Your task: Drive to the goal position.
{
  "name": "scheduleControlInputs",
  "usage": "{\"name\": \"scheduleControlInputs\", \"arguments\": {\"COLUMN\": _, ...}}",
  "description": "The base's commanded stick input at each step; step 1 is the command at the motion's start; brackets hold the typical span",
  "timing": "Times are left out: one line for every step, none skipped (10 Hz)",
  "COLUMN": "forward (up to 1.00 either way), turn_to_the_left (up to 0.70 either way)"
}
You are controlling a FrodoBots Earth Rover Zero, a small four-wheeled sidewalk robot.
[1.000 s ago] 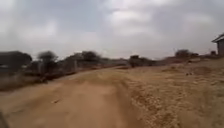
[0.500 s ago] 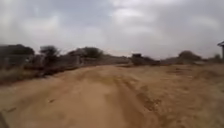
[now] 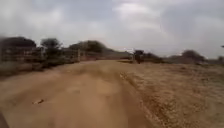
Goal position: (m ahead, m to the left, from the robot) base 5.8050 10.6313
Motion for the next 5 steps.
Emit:
{"name": "scheduleControlInputs", "arguments": {"forward": 0.5, "turn_to_the_left": 0.0}}
{"name": "scheduleControlInputs", "arguments": {"forward": 0.5, "turn_to_the_left": 0.0}}
{"name": "scheduleControlInputs", "arguments": {"forward": 0.5, "turn_to_the_left": 0.0}}
{"name": "scheduleControlInputs", "arguments": {"forward": 0.5, "turn_to_the_left": 0.0}}
{"name": "scheduleControlInputs", "arguments": {"forward": 0.5, "turn_to_the_left": 0.0}}
